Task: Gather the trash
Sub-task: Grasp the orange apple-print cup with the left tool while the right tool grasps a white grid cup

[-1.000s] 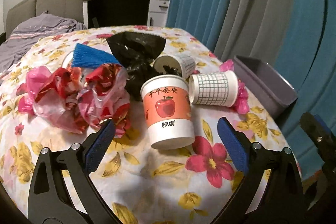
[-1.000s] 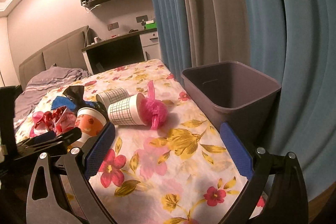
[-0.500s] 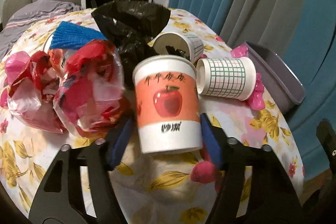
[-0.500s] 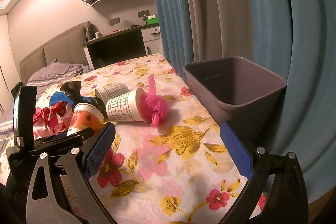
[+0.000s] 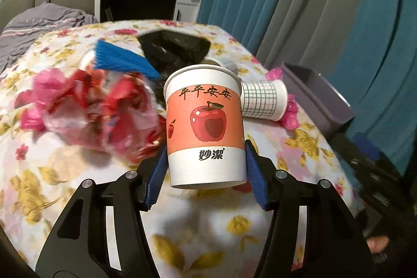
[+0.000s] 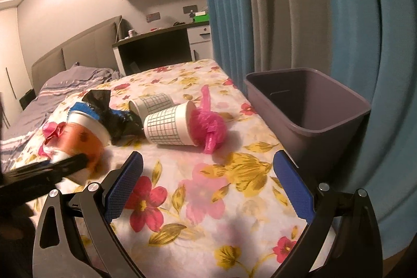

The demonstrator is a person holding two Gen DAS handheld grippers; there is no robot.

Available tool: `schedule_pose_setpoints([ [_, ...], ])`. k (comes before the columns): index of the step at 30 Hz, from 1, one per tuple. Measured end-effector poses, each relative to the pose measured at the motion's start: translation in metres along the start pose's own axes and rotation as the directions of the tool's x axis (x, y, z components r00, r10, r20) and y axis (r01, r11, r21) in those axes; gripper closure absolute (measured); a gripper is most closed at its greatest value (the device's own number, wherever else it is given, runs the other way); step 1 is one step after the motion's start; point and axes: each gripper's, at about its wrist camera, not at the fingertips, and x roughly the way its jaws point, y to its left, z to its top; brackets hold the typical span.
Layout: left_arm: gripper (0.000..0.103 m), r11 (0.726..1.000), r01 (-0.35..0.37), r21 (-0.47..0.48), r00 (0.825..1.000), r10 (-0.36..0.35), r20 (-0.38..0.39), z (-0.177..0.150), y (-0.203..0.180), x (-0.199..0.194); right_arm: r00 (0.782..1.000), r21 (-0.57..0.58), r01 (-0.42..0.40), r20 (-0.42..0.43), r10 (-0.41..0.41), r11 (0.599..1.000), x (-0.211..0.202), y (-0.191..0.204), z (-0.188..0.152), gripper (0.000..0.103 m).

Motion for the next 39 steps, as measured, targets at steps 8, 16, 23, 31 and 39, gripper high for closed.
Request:
schedule_pose_setpoints([
  [8, 0.047, 0.999, -0.013, -0.036, 0.994, 0.016, 0.108, 0.005, 0.021, -0.041, 0.997, -0.056, -0.064, -0.048, 0.061, 0.996, 0.034, 0.029, 0.013, 0.007],
  [16, 0.047, 0.997, -0.021, -0.068, 0.995, 0.027, 0.095, 0.0, 0.042, -0.042, 0.989, -0.026, -0.101, -0.11, 0.098, 0.995, 0.074, 0.024, 0.033, 0.033],
  [23, 0.047, 0.997, -0.008, -0.074, 0.996, 0.015, 0.086, 0.0, 0.048, -0.036, 0.973, 0.042, -0.166, -0.158, 0.17, 0.985, 0.095, 0.015, 0.045, 0.055],
  [31, 0.047, 0.997, 0.001, -0.077, 0.997, 0.005, 0.082, -0.001, 0.051, -0.032, 0.945, 0.063, -0.257, -0.194, 0.265, 0.964, 0.104, 0.019, 0.043, 0.086],
  [39, 0.047, 0.997, 0.005, -0.078, 0.996, 0.002, 0.091, 0.0, 0.052, -0.033, 0.867, 0.159, -0.432, -0.199, 0.457, 0.888, 0.092, 0.019, 0.038, 0.099],
])
